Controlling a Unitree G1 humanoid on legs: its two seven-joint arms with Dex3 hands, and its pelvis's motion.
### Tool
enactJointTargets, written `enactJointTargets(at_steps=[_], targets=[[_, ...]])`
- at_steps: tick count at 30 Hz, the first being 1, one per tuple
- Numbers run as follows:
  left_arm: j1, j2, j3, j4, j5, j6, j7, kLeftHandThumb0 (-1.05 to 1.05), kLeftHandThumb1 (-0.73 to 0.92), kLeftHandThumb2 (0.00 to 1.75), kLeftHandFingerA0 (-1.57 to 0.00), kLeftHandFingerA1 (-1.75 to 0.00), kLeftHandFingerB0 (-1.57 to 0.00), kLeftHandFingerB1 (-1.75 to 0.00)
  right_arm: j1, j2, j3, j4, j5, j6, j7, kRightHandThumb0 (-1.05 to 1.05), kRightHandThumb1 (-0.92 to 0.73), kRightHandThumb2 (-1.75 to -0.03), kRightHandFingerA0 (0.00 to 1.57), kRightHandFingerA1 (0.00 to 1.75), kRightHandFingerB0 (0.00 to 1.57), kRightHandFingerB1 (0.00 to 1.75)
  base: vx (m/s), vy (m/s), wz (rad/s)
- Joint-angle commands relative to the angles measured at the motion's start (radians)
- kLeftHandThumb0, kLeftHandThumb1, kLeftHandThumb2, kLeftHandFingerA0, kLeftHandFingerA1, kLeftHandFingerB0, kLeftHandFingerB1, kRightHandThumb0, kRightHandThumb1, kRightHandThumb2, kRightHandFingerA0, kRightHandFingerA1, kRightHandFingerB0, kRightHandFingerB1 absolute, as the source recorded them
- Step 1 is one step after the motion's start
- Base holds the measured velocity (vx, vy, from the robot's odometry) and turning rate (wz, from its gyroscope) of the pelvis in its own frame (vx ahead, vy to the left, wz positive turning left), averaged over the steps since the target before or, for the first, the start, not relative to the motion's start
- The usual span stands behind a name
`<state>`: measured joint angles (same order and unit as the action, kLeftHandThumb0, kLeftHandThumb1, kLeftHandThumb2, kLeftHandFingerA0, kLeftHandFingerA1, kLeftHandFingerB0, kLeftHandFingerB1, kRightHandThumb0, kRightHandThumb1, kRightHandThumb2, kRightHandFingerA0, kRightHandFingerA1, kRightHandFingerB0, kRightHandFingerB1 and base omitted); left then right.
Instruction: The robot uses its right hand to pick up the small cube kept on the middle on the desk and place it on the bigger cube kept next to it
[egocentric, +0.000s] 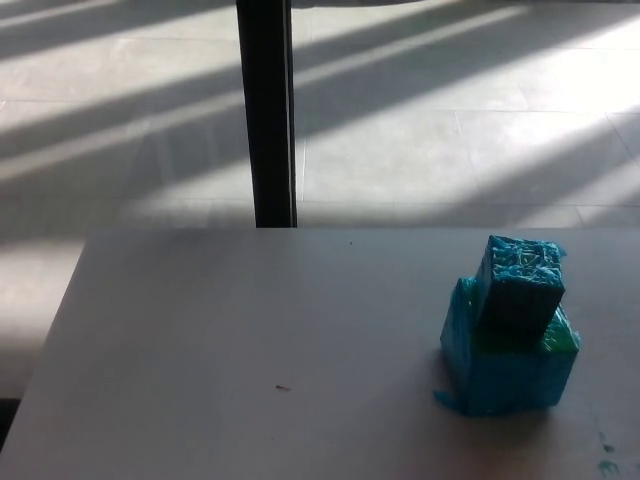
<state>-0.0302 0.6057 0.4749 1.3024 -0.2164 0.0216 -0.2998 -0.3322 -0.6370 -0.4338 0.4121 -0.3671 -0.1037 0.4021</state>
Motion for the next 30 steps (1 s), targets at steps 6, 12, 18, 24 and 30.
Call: enactJointTargets(at_steps=[6,12,18,24,30], targets=[[0.012,0.015,-0.018,0.003,0.015,0.001,0.001,-0.74,0.8,0.64,-0.41,-0.57,-0.4,-0.44,0.269,0.032,-0.326,0.366,0.152,-0.127,-0.497,-0.74,-0.69,-0.62,0.0,0.94,0.24,0.75,0.0,0.0,0.0],[0.018,0.014,-0.025,0.0,0.02,-0.019,0.003,-0.74,0.81,0.64,-0.42,-0.6,-0.45,-0.46,0.3,0.101,-0.357,0.381,0.192,-0.12,-0.51,-0.71,-0.51,-0.97,0.01,0.71,0.33,0.73,0.0,0.0,0.0],[0.017,0.014,-0.019,0.002,0.011,-0.011,0.0,-0.74,0.79,0.64,-0.44,-0.61,-0.43,-0.46,0.291,0.155,-0.354,0.456,0.208,-0.12,-0.549,-0.63,-0.7,-0.51,0.0,1.1,0.29,0.75,0.0,0.0,0.0],[0.003,0.01,-0.023,0.002,0.011,-0.005,0.017,-0.75,0.79,0.63,-0.48,-0.58,-0.46,-0.45,0.286,0.192,-0.389,0.538,0.267,-0.122,-0.54,-0.6,-0.7,-0.52,0.0,1.15,0.32,0.75,0.0,0.0,0.0],[0.002,0.013,-0.014,-0.001,-0.001,-0.003,0.0,-0.74,0.79,0.64,-0.41,-0.6,-0.44,-0.48,0.267,0.251,-0.524,0.541,0.438,-0.075,-0.479,-0.53,-0.71,-0.61,0.13,1.44,0.31,0.89,0.0,0.0,0.0]])
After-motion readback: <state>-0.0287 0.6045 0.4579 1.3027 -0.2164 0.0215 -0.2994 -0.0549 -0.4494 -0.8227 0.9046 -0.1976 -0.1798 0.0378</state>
